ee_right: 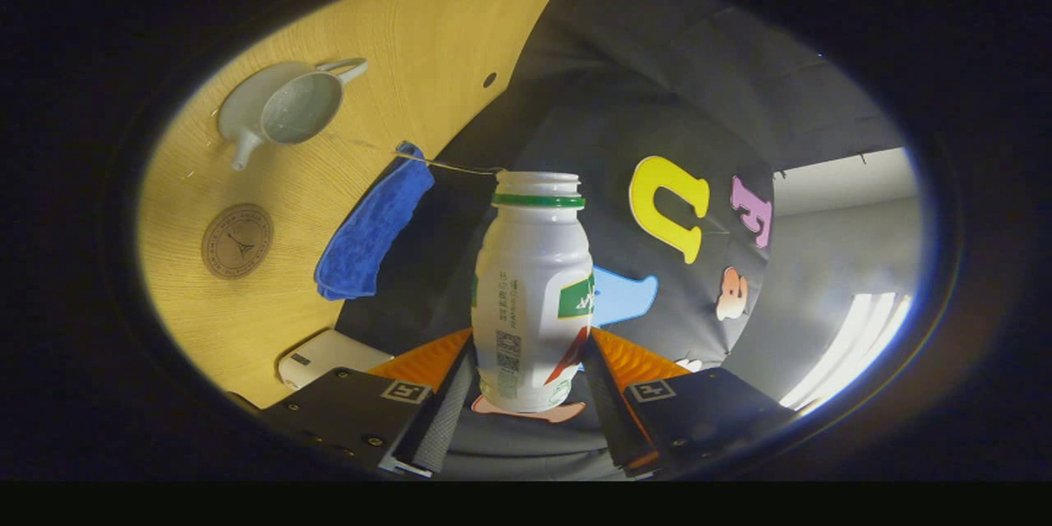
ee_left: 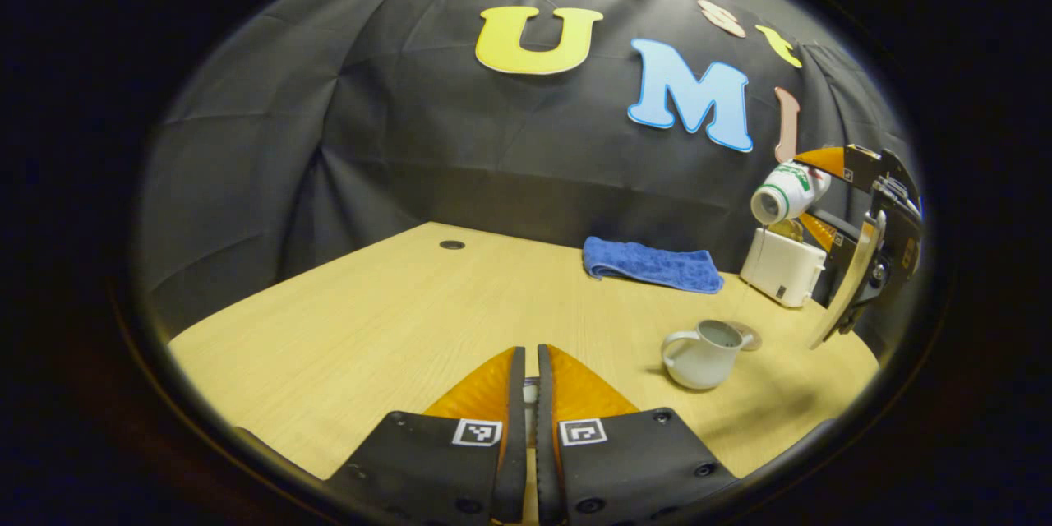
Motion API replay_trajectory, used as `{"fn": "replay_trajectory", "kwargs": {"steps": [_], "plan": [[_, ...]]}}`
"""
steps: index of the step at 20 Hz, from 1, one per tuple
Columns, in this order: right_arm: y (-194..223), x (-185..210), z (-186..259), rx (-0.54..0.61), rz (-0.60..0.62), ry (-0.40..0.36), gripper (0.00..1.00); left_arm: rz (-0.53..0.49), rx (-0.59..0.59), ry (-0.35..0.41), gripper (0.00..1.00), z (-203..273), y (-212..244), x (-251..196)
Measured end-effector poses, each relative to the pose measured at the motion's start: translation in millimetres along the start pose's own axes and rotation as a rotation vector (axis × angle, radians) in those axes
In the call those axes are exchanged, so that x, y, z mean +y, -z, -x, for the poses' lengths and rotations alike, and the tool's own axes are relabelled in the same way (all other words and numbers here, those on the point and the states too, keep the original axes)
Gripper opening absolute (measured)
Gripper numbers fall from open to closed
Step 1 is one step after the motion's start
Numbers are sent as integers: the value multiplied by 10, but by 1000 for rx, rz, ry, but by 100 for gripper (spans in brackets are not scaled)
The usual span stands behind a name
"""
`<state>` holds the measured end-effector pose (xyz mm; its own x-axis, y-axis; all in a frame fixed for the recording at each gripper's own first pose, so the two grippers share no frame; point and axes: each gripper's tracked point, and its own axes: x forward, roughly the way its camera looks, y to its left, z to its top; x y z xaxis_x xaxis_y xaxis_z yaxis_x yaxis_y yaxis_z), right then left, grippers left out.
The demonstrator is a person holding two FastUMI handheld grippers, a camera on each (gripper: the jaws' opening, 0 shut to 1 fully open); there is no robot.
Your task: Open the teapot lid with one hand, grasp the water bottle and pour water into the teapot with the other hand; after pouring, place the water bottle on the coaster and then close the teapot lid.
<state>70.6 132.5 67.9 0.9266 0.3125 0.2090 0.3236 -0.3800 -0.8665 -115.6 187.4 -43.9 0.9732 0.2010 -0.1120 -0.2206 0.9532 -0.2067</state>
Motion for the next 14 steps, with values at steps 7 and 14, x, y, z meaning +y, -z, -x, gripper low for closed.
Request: {"fn": "replay_trajectory", "kwargs": {"steps": [7,14], "plan": [[-192,601,124,31,-211,-125,72,-5,-1,11,12,19,-6,-8],[-351,1187,346,113,-612,-296,72,-17,-24,41,12,49,-71,-156]]}}
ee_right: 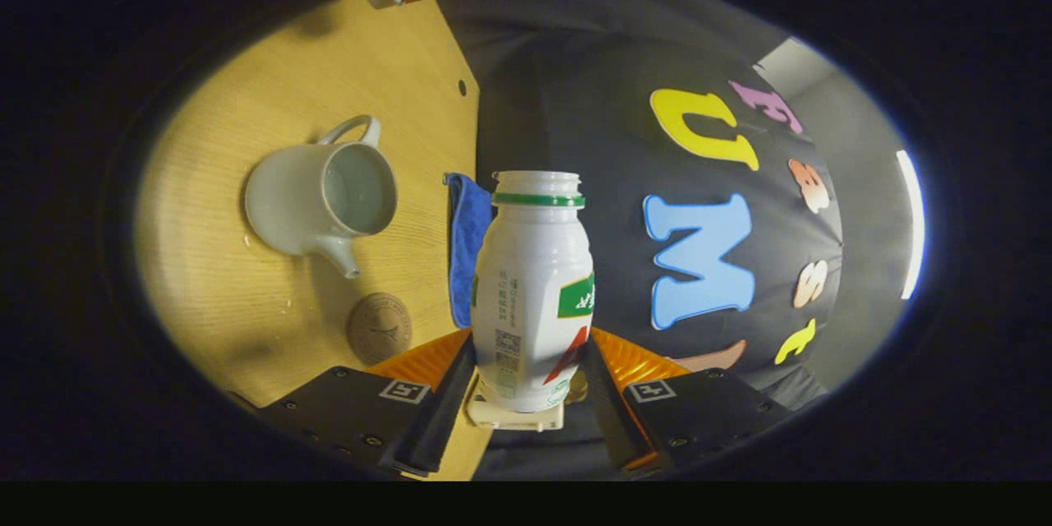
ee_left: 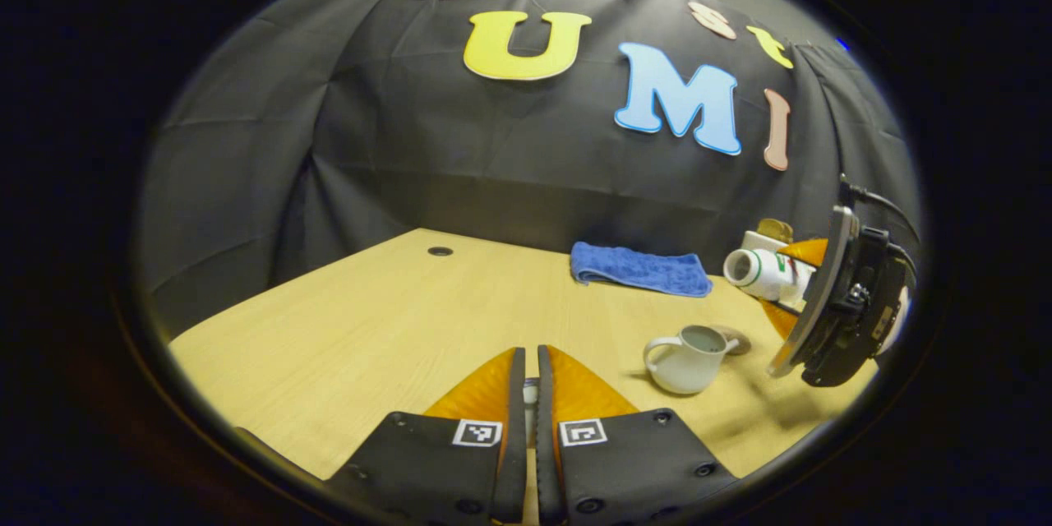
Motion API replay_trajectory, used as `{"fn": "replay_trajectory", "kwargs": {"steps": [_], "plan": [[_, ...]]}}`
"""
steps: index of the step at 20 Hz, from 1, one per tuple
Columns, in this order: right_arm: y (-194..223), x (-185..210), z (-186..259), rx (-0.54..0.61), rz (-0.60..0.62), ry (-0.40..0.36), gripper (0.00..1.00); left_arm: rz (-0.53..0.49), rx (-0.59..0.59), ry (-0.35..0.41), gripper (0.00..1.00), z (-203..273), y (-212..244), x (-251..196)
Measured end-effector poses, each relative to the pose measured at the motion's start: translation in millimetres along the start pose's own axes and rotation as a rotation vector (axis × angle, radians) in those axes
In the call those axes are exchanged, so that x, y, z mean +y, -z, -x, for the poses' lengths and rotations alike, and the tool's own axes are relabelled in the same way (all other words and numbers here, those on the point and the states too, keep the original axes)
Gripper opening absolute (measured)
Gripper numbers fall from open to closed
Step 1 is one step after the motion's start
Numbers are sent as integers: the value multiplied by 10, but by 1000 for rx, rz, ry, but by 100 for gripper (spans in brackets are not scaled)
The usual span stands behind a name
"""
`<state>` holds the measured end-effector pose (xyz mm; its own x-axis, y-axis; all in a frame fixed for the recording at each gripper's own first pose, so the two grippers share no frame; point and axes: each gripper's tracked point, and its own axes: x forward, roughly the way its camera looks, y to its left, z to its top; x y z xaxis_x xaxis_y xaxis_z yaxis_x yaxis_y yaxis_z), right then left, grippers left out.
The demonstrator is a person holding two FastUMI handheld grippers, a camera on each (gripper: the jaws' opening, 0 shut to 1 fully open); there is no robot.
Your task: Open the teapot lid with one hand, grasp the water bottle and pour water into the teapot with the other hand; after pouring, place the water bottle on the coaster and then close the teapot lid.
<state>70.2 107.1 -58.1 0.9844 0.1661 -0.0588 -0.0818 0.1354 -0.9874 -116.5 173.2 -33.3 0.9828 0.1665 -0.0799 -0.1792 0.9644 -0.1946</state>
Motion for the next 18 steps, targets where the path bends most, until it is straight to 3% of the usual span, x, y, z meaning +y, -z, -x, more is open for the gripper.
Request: {"fn": "replay_trajectory", "kwargs": {"steps": [3,6,9,10,15,18], "plan": [[16,133,74,13,-218,-80,72,-16,-14,19,15,-5,-88,-121],[12,158,130,20,-428,-136,73,-37,-27,44,12,-50,-163,-289],[28,124,195,25,-601,-165,73,-61,-53,72,8,-88,-288,-459],[49,140,180,25,-657,-176,73,-69,-62,85,12,-112,-331,-533],[198,142,258,38,-899,-220,73,-95,-83,159,15,-332,-447,-932],[324,113,302,43,-981,-224,73,-122,-87,179,8,-456,-481,-1132]]}}
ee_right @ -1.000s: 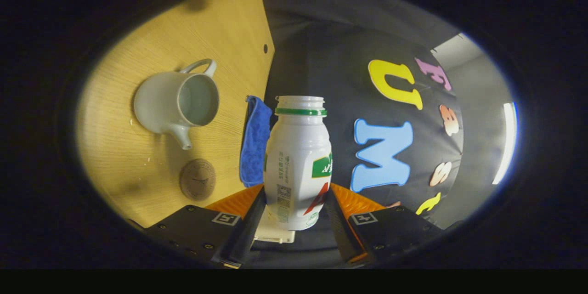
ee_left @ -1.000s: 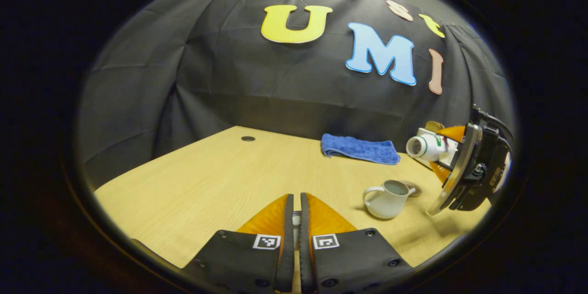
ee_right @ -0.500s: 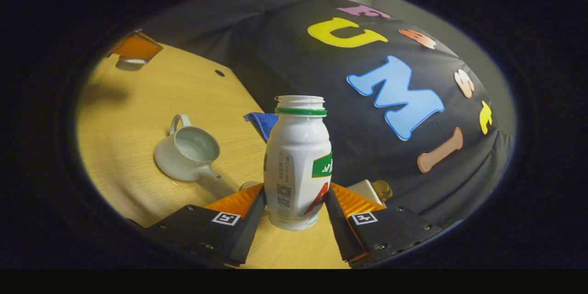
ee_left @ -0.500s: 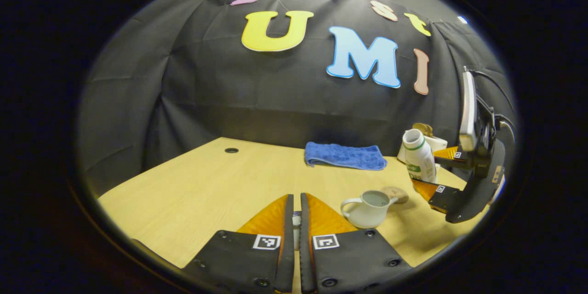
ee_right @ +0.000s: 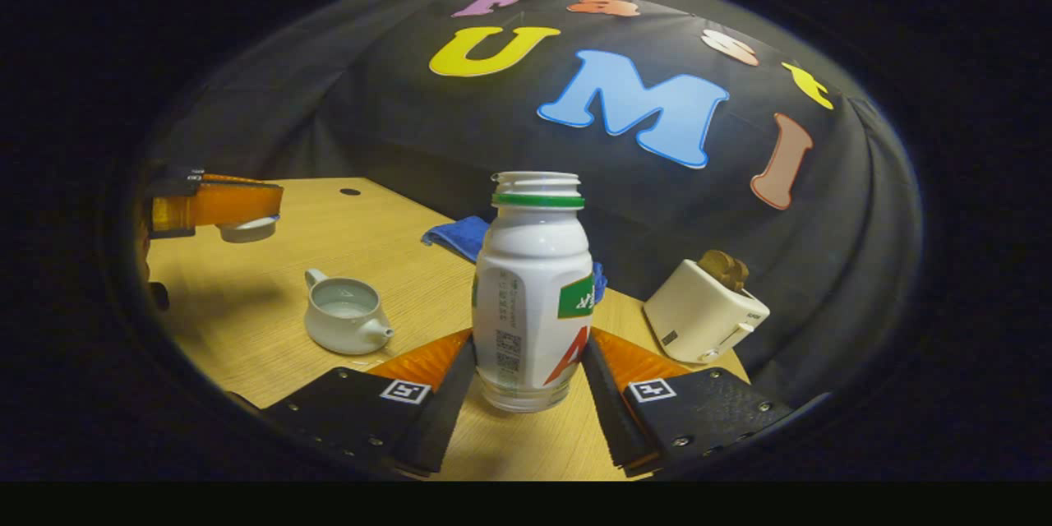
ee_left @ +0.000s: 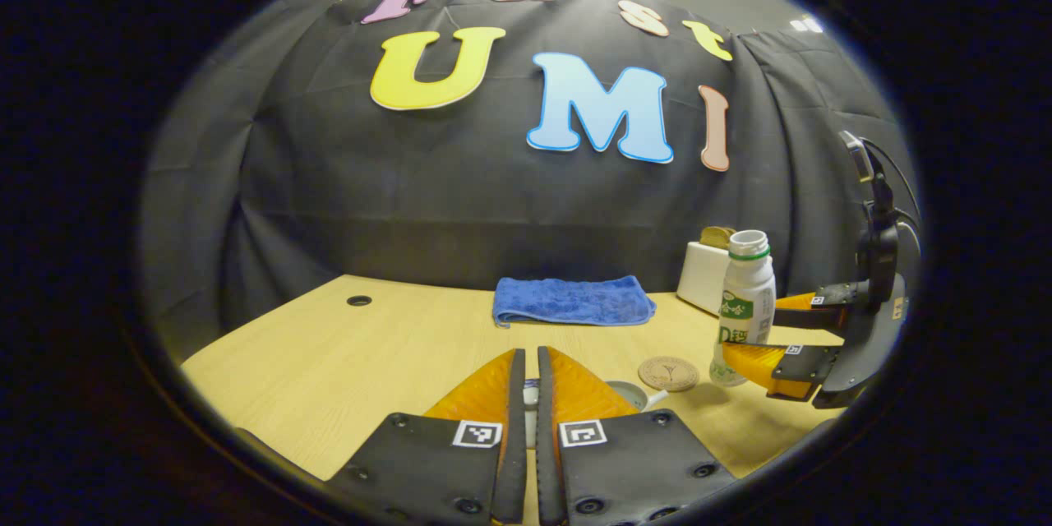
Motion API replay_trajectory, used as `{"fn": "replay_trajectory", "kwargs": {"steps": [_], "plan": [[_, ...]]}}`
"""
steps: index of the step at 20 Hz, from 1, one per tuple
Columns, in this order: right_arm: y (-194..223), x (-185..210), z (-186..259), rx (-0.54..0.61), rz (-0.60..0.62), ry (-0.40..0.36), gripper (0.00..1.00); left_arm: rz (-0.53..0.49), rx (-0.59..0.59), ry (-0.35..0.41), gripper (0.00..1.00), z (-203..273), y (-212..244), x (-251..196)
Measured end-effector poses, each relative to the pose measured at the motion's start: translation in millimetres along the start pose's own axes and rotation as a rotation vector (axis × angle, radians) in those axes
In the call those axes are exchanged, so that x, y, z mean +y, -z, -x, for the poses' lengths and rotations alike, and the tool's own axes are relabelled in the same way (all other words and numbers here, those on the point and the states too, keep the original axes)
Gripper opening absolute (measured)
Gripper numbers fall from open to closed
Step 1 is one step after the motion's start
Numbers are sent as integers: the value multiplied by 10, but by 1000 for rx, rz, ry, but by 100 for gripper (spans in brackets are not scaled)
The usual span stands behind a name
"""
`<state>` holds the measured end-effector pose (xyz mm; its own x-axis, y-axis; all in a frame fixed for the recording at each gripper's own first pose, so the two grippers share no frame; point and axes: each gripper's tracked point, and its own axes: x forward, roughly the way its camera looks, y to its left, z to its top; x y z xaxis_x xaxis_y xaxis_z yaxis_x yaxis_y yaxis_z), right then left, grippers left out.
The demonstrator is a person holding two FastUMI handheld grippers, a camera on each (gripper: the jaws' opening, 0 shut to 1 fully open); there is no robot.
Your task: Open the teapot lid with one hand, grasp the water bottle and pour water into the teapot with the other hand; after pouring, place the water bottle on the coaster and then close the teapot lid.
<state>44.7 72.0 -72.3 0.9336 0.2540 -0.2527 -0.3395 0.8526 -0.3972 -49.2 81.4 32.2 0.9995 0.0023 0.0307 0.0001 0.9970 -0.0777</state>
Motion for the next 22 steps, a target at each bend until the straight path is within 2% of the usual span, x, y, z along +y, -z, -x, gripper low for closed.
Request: {"fn": "replay_trajectory", "kwargs": {"steps": [2,4,5,8,16,17,18,20,22], "plan": [[32,-108,22,-1,-14,13,73,-15,-4,17,12,-94,-26,-123],[47,-205,47,-4,-35,21,73,-20,-5,36,8,-158,-27,-263],[57,-254,57,-7,-47,27,73,-20,-6,45,12,-193,-26,-329],[81,-399,76,-16,-91,43,73,-24,-7,65,12,-282,-1,-489],[228,-715,122,-19,-144,81,72,-54,20,81,12,-427,113,-722],[249,-759,137,-16,-149,86,73,-58,24,83,15,-438,133,-748],[274,-799,147,-15,-155,90,73,-61,29,84,12,-458,158,-770],[320,-881,170,-11,-161,102,73,-62,39,85,12,-491,207,-802],[356,-962,195,-11,-165,117,73,-62,44,81,15,-514,237,-821]]}}
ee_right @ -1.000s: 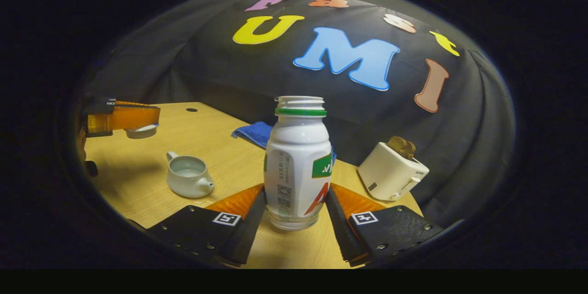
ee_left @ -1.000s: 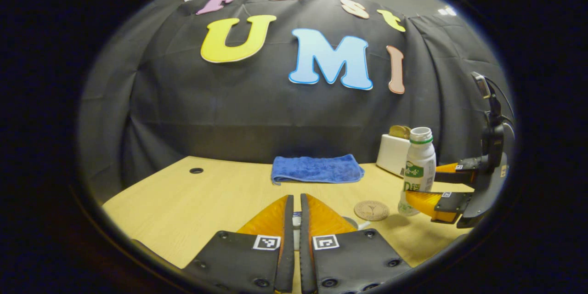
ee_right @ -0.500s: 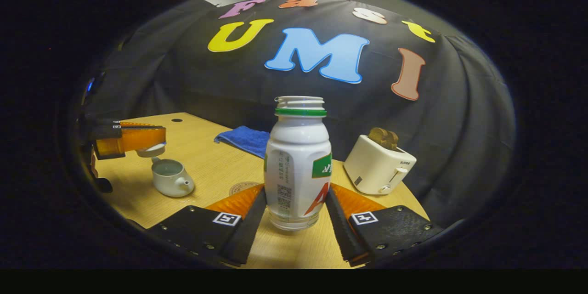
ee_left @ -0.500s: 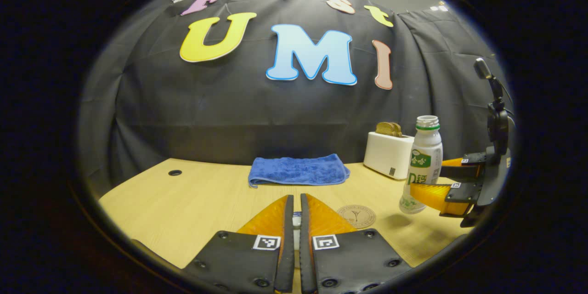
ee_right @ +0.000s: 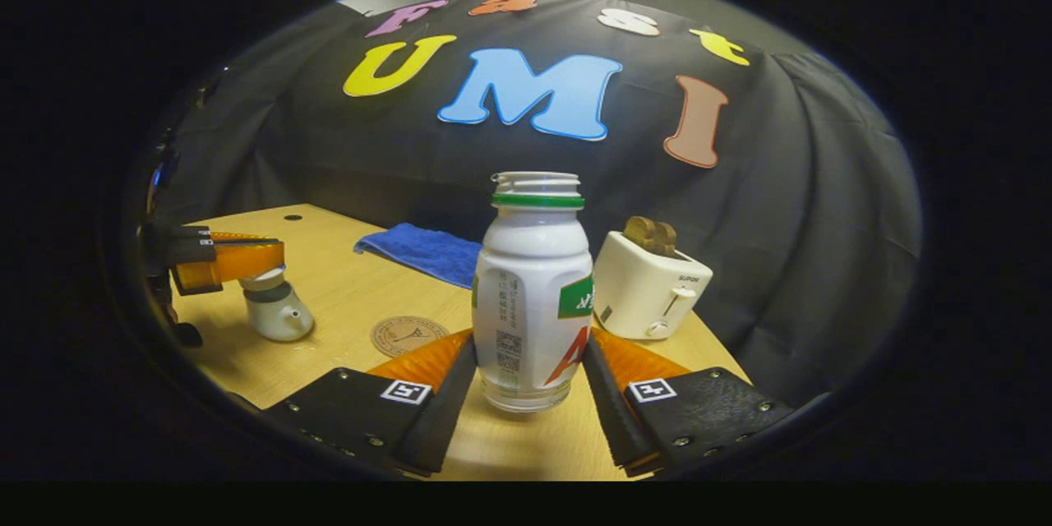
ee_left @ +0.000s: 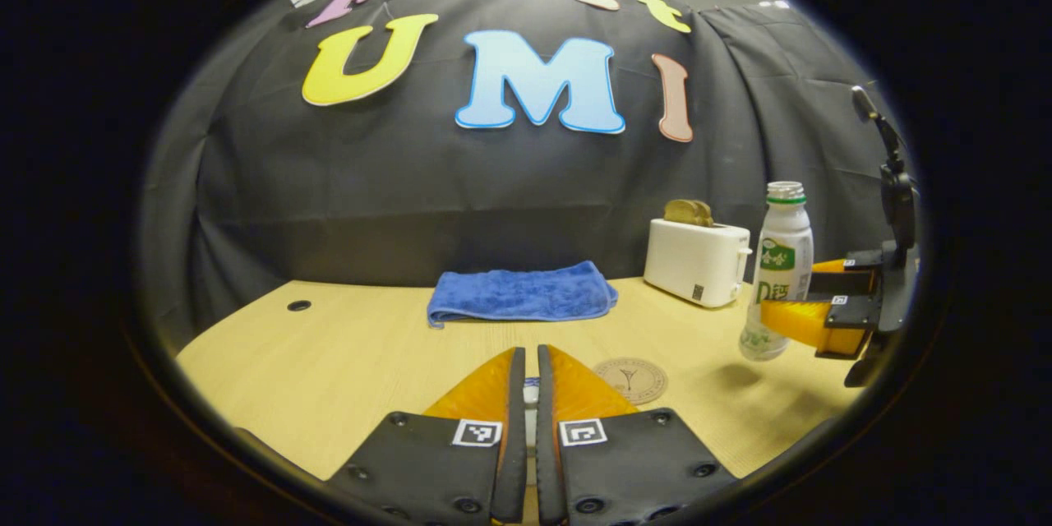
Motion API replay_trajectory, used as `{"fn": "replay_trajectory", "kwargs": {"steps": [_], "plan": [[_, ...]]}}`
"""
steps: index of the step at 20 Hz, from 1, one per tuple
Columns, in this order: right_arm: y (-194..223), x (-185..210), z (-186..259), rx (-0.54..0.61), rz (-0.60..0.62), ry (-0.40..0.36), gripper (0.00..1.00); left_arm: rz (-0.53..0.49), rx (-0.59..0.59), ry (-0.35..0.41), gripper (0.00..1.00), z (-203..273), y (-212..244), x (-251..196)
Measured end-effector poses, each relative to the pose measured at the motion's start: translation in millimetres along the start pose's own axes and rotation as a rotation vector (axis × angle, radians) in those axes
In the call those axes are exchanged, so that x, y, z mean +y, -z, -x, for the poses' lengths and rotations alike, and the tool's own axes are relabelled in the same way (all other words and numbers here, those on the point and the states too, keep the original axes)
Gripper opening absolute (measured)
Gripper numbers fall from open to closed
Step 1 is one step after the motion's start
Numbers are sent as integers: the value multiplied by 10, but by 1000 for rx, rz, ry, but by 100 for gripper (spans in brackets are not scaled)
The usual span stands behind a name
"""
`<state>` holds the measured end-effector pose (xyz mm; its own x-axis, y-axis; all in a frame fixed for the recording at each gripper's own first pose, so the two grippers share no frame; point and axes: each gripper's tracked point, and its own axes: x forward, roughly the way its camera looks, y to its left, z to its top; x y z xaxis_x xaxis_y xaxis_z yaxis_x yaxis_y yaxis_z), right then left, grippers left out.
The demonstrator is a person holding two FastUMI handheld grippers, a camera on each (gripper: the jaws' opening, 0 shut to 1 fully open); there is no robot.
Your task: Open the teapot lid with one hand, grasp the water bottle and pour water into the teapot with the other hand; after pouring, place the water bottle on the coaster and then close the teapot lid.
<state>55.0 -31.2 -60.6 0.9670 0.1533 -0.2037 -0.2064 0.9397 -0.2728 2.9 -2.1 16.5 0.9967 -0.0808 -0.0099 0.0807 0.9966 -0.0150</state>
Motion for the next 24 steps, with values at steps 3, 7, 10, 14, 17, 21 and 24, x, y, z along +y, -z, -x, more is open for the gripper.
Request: {"fn": "replay_trajectory", "kwargs": {"steps": [3,7,10,14,17,21,24], "plan": [[20,-112,31,-2,-3,20,73,-6,12,-10,15,-31,81,5],[24,-189,74,-5,-5,35,72,-7,26,-20,12,-55,159,25],[51,-208,83,-5,-10,37,73,-18,26,-34,12,-57,180,67],[71,-222,87,-2,-16,38,73,-14,37,-35,12,-75,240,68],[79,-247,92,-2,-16,42,73,-14,34,-37,15,-71,234,75],[83,-259,106,2,-16,45,73,-11,23,-37,15,-74,261,64],[74,-251,117,4,-13,45,73,-26,20,-37,29,-73,266,49]]}}
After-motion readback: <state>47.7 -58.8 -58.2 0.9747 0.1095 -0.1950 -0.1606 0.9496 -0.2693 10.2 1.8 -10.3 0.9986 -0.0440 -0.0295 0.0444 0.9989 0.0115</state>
